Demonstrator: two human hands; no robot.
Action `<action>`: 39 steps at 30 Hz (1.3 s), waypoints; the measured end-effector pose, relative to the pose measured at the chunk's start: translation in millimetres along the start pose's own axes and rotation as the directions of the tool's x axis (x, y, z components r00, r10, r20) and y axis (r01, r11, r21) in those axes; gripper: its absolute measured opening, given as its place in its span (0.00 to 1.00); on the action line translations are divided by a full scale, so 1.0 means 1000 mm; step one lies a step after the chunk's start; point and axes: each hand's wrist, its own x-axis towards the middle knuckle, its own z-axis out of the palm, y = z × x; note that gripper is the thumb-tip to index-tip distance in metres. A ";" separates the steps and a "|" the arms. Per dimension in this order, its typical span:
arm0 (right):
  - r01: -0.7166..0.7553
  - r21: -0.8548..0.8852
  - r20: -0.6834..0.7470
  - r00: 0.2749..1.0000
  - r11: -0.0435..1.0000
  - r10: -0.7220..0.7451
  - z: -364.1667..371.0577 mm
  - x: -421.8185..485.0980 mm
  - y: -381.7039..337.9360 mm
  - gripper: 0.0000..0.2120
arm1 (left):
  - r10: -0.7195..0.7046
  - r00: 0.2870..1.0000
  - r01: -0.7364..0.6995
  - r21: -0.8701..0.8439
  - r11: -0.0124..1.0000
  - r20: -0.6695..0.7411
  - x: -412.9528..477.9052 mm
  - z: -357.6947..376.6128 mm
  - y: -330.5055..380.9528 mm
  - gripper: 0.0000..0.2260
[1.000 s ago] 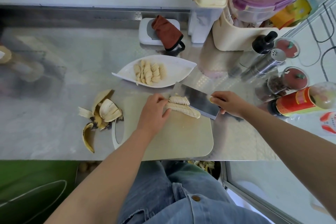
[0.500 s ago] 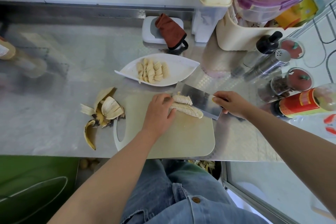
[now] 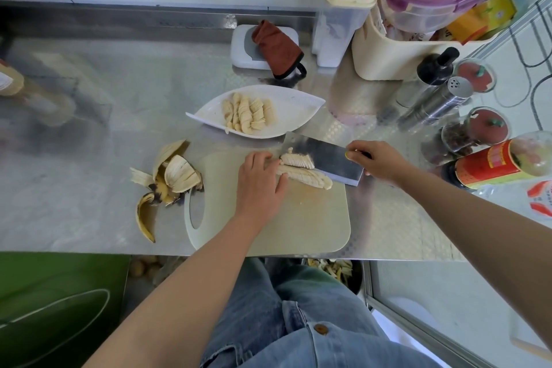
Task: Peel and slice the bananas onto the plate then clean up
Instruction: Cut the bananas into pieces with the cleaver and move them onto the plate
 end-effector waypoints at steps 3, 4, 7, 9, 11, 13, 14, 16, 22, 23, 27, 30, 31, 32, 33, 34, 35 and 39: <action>0.005 -0.033 0.013 1.000 0.999 -0.004 0.002 0.005 -0.001 0.09 | 0.027 0.999 -0.027 0.001 1.000 0.018 -0.001 0.001 0.001 0.18; 0.008 -0.049 0.018 1.000 0.999 -0.007 0.003 0.006 -0.002 0.09 | 0.027 0.999 -0.027 0.004 1.000 0.021 -0.002 0.002 0.002 0.18; 0.008 -0.067 0.031 0.999 0.998 -0.006 0.004 0.008 -0.003 0.09 | 0.015 0.999 -0.015 0.003 1.000 0.049 -0.002 0.004 0.004 0.20; 0.002 -0.054 0.025 1.000 0.999 0.000 0.003 0.008 -0.002 0.08 | 0.013 0.998 -0.013 0.007 1.000 0.066 -0.001 0.004 0.007 0.23; -0.003 -0.014 0.009 1.000 1.000 0.004 0.000 0.008 0.000 0.06 | 0.026 0.998 -0.028 0.027 0.999 0.064 -0.001 0.003 0.012 0.27; -0.010 0.038 -0.001 1.000 0.999 0.010 -0.003 0.009 0.002 0.07 | 0.037 0.997 -0.039 0.031 0.999 0.066 0.001 0.003 0.015 0.29; -0.013 0.070 0.000 1.000 0.997 0.013 -0.004 0.009 0.003 0.07 | 0.041 0.997 -0.043 0.028 0.999 0.063 0.001 0.003 0.016 0.29; -0.020 0.140 0.009 1.000 0.990 0.019 -0.007 0.007 0.002 0.08 | 0.053 0.998 -0.054 0.020 0.998 0.046 0.004 0.002 0.019 0.30; -0.048 0.306 -0.007 0.999 0.951 0.053 -0.006 0.006 -0.002 0.08 | 0.045 0.999 -0.045 -0.048 0.998 0.001 0.021 -0.003 0.022 0.26; -0.050 0.307 -0.007 0.998 0.950 0.055 -0.005 0.007 -0.002 0.08 | 0.043 0.999 -0.043 -0.048 0.998 -0.002 0.024 -0.004 0.021 0.25; -0.072 0.290 -0.001 0.997 0.954 0.075 0.000 0.004 0.000 0.08 | 0.061 0.998 -0.060 -0.045 0.997 0.021 0.026 -0.005 0.015 0.24; -0.089 0.301 0.003 0.996 0.950 0.092 0.001 0.001 0.000 0.07 | 0.066 0.997 -0.064 -0.048 0.997 0.042 0.022 -0.003 0.013 0.24; -0.095 0.314 0.005 0.995 0.945 0.099 0.001 0.001 0.001 0.07 | 0.065 0.997 -0.063 -0.047 0.997 0.043 0.022 -0.003 0.014 0.25; -0.100 0.334 0.005 0.994 0.937 0.105 0.001 0.001 0.000 0.07 | 0.062 0.997 -0.060 -0.047 0.997 0.042 0.023 -0.003 0.015 0.25; -0.104 0.360 0.002 0.994 0.927 0.110 0.001 0.002 0.000 0.07 | 0.057 0.998 -0.055 -0.047 0.997 0.041 0.025 -0.004 0.016 0.25; -0.106 0.388 0.001 0.993 0.916 0.115 0.000 0.001 -0.001 0.07 | 0.053 0.998 -0.052 -0.048 0.998 0.036 0.027 -0.005 0.018 0.25; -0.109 0.420 0.003 0.993 0.901 0.119 -0.001 0.002 -0.003 0.07 | 0.053 0.998 -0.052 -0.049 0.997 0.028 0.029 -0.006 0.019 0.25; -0.133 0.492 0.019 0.990 0.861 0.142 -0.007 0.002 -0.011 0.08 | 0.054 0.998 -0.054 -0.041 0.998 -0.016 0.034 -0.012 0.022 0.26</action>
